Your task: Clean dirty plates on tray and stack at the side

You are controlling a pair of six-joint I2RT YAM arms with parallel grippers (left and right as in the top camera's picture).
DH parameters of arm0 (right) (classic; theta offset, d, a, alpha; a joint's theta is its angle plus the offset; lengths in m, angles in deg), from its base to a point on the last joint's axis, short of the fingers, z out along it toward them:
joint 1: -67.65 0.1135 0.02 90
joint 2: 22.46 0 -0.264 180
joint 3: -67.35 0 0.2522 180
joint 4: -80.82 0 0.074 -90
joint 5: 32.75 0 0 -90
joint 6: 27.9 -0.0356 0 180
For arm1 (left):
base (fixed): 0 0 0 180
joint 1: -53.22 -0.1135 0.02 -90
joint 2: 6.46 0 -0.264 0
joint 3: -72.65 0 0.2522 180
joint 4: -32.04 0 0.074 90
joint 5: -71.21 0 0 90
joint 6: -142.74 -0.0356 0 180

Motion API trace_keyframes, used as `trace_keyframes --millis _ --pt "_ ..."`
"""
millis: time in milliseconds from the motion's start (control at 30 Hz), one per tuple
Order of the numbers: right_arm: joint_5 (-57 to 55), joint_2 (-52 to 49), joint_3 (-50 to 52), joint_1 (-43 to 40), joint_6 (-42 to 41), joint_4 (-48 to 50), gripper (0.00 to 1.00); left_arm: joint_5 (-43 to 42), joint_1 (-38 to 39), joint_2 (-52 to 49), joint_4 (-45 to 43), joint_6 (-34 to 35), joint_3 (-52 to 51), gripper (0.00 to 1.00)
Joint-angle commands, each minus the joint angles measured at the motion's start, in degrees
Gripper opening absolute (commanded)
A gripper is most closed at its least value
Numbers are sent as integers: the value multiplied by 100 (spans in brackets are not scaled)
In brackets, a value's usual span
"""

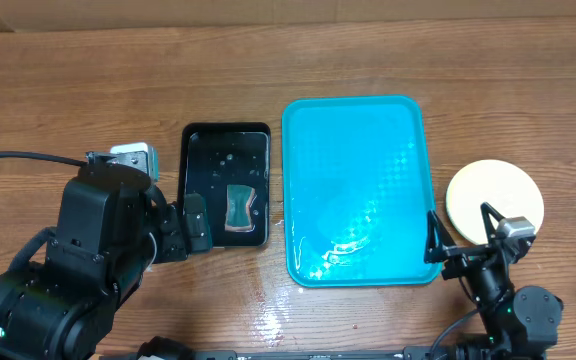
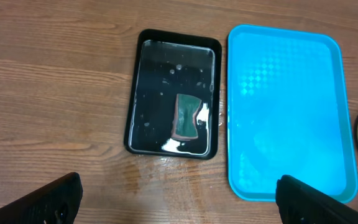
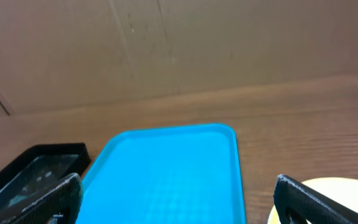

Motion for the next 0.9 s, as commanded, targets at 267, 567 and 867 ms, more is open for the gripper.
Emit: trace_keyframes --millis 267,567,867 --pt "111 70 1038 33 13 1567 100 92 -31 -9 -9 -4 83 100" --pt "87 70 1043 170 7 1547 100 90 -31 -20 -9 -4 83 100" --pt "87 68 1040 170 7 1543 100 90 -31 -20 -9 -4 83 100"
